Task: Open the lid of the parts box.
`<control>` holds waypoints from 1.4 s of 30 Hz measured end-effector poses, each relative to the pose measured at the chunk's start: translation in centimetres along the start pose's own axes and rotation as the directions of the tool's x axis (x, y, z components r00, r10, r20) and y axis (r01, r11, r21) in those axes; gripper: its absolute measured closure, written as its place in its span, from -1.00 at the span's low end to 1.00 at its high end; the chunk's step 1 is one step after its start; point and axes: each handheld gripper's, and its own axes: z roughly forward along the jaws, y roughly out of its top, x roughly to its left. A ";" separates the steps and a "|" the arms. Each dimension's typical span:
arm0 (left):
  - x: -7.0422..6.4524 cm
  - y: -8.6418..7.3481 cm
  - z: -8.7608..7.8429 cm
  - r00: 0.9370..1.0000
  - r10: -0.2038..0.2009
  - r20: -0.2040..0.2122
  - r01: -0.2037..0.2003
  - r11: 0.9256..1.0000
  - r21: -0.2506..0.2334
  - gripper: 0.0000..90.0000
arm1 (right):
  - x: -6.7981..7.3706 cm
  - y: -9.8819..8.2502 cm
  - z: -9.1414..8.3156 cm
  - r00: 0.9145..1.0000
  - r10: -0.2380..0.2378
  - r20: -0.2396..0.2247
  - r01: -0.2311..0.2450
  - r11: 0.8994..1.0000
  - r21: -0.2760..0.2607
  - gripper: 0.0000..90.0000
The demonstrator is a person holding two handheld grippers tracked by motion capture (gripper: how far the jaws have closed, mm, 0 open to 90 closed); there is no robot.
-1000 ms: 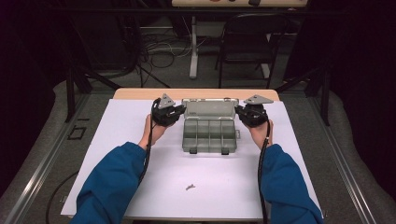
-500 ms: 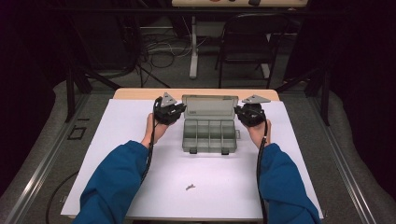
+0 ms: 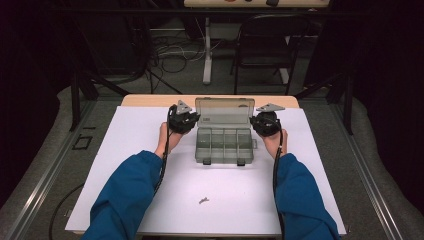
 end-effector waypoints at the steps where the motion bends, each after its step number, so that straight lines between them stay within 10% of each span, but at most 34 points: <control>1: 0.0 0.0 0.1 1.000 -0.003 -0.004 0.003 1.000 -0.001 0.79 | 0.0 -0.1 0.2 1.000 -0.001 0.002 0.001 1.000 0.008 0.84; 14: -0.3 -0.4 1.0 0.999 -0.012 -0.053 0.013 1.000 0.018 0.64 | 0.0 -0.4 0.9 1.000 -0.001 0.011 0.000 1.000 0.026 0.64; 23: 0.3 -0.4 0.3 0.999 -0.047 -0.028 0.048 0.998 0.035 -0.14 | -0.3 -0.3 -0.5 1.000 0.019 -0.024 -0.019 1.000 0.010 0.16; 42: -1.6 -3.2 -8.3 0.998 0.032 0.060 -0.029 0.999 -0.040 -0.82 | 1.5 -2.6 -6.7 0.986 -0.061 -0.157 0.059 0.998 -0.015 -0.69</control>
